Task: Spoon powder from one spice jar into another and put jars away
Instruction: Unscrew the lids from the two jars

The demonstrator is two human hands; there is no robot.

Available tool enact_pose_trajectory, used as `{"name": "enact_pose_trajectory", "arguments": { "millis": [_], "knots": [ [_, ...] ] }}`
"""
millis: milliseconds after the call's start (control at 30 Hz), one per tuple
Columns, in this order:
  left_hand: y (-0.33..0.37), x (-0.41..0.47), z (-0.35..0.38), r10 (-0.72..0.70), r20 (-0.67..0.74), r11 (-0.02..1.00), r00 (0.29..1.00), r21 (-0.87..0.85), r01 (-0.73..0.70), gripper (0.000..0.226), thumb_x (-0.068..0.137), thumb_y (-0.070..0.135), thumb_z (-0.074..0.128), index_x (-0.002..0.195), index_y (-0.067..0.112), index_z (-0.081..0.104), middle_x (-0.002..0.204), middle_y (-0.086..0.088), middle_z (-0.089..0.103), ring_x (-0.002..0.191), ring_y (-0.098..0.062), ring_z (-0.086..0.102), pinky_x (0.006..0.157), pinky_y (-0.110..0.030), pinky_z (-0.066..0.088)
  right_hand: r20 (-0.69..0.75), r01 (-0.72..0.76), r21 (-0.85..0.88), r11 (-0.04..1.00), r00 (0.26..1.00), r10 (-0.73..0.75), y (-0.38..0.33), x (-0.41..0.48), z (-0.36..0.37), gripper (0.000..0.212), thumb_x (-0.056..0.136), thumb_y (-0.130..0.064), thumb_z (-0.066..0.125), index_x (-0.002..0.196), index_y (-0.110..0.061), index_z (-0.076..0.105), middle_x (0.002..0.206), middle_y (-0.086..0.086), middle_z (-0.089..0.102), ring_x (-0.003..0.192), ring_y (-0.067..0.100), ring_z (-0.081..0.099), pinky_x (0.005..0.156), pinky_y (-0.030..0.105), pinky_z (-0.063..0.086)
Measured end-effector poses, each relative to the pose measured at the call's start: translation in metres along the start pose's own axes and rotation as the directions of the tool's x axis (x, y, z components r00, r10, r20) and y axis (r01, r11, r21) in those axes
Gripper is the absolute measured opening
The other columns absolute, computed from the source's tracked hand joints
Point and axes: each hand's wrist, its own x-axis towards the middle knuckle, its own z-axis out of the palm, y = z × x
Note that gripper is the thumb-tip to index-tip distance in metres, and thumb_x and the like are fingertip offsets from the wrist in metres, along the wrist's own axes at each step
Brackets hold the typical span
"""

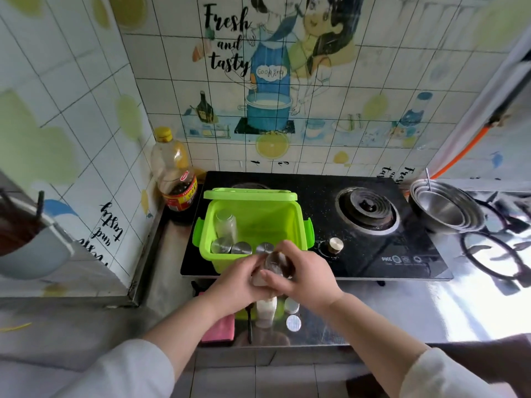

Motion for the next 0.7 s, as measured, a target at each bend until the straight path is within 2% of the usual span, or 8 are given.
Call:
{"name": "enact_pose_trajectory", "arguments": {
  "millis": [100, 200, 267, 367, 467, 533, 600, 700],
  "knots": [
    [0.003, 0.001, -0.007, -0.009, 0.058, 1.0, 0.998, -0.028, 0.011, 0.043, 0.073, 0.017, 0.083, 0.111, 0.02, 0.063, 0.104, 0.006, 0.072, 0.098, -0.008, 0.067, 0.088, -0.032, 0.054, -0.016, 0.04, 0.044, 0.998, 0.999, -0.04, -0.004, 0.002, 0.0, 0.043, 0.075, -0.07, 0.052, 0.103, -0.037, 0.045, 0.059, -0.018, 0.049, 0.054, -0.001, 0.047, 0.051, 0.017, 0.035],
    [0.006, 0.001, -0.012, -0.021, 0.114, 0.998, 0.993, -0.061, 0.028, 0.04, 0.073, 0.013, 0.083, 0.107, 0.023, 0.064, 0.1, 0.006, 0.072, 0.096, -0.01, 0.068, 0.082, -0.028, 0.054, -0.029, 0.065, 0.077, 0.995, 0.998, -0.063, -0.006, 0.002, -0.001, 0.038, 0.078, -0.065, 0.055, 0.102, -0.036, 0.046, 0.054, -0.023, 0.04, 0.05, -0.005, 0.042, 0.051, 0.008, 0.025],
    [0.006, 0.002, -0.015, -0.041, 0.178, 0.995, 0.983, -0.086, 0.057, 0.036, 0.074, 0.01, 0.081, 0.102, 0.025, 0.063, 0.093, 0.01, 0.071, 0.09, -0.008, 0.067, 0.075, -0.024, 0.052, -0.021, 0.092, 0.082, 0.992, 0.996, -0.09, -0.005, 0.001, 0.0, 0.041, 0.079, -0.066, 0.054, 0.104, -0.034, 0.048, 0.057, -0.023, 0.042, 0.052, 0.002, 0.043, 0.052, 0.01, 0.029],
    [0.008, 0.002, -0.021, -0.087, 0.3, 0.984, 0.95, -0.122, 0.129, 0.035, 0.076, -0.003, 0.075, 0.097, 0.022, 0.062, 0.081, 0.015, 0.067, 0.077, -0.002, 0.063, 0.069, -0.022, 0.049, 0.015, 0.148, 0.096, 0.984, 0.989, -0.15, -0.003, 0.0, 0.003, 0.048, 0.081, -0.07, 0.05, 0.107, -0.029, 0.051, 0.068, -0.014, 0.054, 0.059, 0.009, 0.05, 0.052, 0.024, 0.042],
    [0.009, 0.002, -0.027, -0.108, 0.397, 0.98, 0.912, -0.113, 0.165, 0.039, 0.074, -0.003, 0.077, 0.103, 0.02, 0.063, 0.083, 0.015, 0.067, 0.081, -0.004, 0.063, 0.075, -0.026, 0.05, 0.041, 0.265, 0.137, 0.954, 0.961, -0.273, -0.002, -0.001, 0.003, 0.044, 0.088, -0.06, 0.048, 0.107, -0.021, 0.054, 0.082, -0.008, 0.059, 0.069, 0.013, 0.053, 0.058, 0.031, 0.045],
    [0.009, 0.002, -0.029, -0.113, 0.422, 0.977, 0.9, -0.117, 0.178, 0.046, 0.074, -0.001, 0.077, 0.112, 0.018, 0.062, 0.089, 0.01, 0.068, 0.088, -0.009, 0.064, 0.08, -0.029, 0.052, 0.07, 0.347, 0.148, 0.926, 0.93, -0.36, -0.003, 0.0, 0.002, 0.039, 0.093, -0.049, 0.047, 0.109, -0.015, 0.056, 0.089, -0.002, 0.058, 0.078, 0.018, 0.053, 0.066, 0.032, 0.046],
    [0.008, 0.003, -0.028, -0.121, 0.433, 0.977, 0.893, -0.106, 0.184, 0.051, 0.074, 0.001, 0.078, 0.118, 0.018, 0.06, 0.092, 0.01, 0.067, 0.091, -0.01, 0.064, 0.08, -0.027, 0.052, 0.114, 0.391, 0.104, 0.914, 0.909, -0.402, -0.001, 0.001, 0.001, 0.042, 0.095, -0.047, 0.043, 0.113, -0.011, 0.056, 0.093, 0.001, 0.059, 0.082, 0.021, 0.053, 0.072, 0.032, 0.045],
    [0.005, 0.002, -0.027, -0.154, 0.385, 0.979, 0.91, -0.066, 0.194, 0.041, 0.074, 0.009, 0.079, 0.108, 0.024, 0.061, 0.083, 0.02, 0.067, 0.081, 0.0, 0.063, 0.073, -0.021, 0.048, 0.145, 0.323, -0.036, 0.946, 0.938, -0.314, 0.002, -0.003, 0.0, 0.058, 0.092, -0.062, 0.033, 0.116, -0.013, 0.051, 0.086, -0.002, 0.059, 0.078, 0.022, 0.054, 0.065, 0.032, 0.044]
  ]
}}
